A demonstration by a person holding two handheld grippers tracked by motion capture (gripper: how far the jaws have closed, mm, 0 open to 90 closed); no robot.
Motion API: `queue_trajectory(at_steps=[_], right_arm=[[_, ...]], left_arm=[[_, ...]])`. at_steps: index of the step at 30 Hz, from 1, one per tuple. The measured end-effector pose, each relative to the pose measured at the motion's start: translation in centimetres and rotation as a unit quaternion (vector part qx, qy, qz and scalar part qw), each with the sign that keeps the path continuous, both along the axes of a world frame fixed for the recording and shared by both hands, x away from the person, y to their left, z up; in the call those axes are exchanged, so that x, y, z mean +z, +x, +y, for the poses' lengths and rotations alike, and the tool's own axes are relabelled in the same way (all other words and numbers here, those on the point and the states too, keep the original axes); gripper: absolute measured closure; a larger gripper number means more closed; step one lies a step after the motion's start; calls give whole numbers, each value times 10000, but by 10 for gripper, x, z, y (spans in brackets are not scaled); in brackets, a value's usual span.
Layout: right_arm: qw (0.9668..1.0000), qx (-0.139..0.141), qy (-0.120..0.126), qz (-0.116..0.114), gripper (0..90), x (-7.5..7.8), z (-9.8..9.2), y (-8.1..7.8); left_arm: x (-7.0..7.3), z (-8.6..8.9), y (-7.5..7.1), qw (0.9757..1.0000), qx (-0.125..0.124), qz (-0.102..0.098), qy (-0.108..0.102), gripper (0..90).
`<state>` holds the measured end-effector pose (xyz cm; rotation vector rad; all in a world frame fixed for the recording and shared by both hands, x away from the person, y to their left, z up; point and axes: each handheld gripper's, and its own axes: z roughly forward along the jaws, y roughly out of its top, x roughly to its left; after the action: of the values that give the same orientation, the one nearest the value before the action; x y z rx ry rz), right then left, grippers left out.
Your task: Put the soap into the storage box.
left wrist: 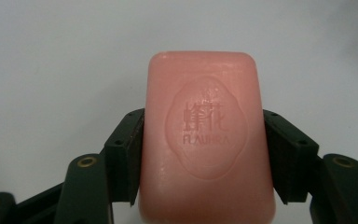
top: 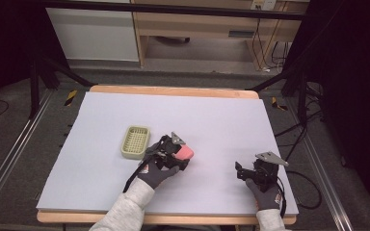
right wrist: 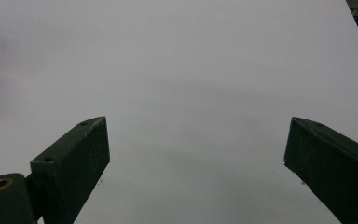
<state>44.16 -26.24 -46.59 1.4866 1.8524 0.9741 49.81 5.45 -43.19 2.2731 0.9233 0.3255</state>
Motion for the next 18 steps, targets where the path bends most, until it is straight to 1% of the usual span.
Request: queue_trajectory(at_steps=[1, 2, 5, 6, 7, 9, 10, 12, 15, 17, 18], right_arm=[[10000, 1, 10, 5, 70, 0, 0, 0], [10000, 1, 10, 5, 70, 0, 0, 0], [10000, -11, 9, 9, 70, 0, 0, 0], [10000, -13, -2, 3, 70, 0, 0, 0], [10000, -15, 2, 4, 70, 0, 0, 0], [10000, -16, 2, 5, 70, 0, 0, 0], [10000, -16, 2, 5, 70, 0, 0, 0], [10000, -16, 10, 10, 70, 0, 0, 0], [10000, -21, 1, 2, 70, 0, 0, 0], [10000, -25, 5, -5, 70, 0, 0, 0], [10000, -26, 7, -6, 70, 0, 0, 0]], left_arm=[[4, 6, 0, 10000, 23, -25, -40, 371], [4, 6, 0, 10000, 23, -25, -40, 371], [12, 18, 0, 9999, 87, -69, -100, 371], [12, 18, 0, 9999, 87, -69, -100, 371], [16, 25, 0, 9998, 120, -95, -98, 371], [19, 31, 0, 9997, 157, -111, -114, 371], [19, 31, 0, 9997, 157, -111, -114, 371], [23, 40, -1, 9996, 222, -149, -115, 371], [25, 47, -2, 9993, 282, -165, -160, 371], [26, 50, -2, 9994, 276, -162, -149, 371], [27, 54, -2, 9993, 312, -172, -131, 371]])
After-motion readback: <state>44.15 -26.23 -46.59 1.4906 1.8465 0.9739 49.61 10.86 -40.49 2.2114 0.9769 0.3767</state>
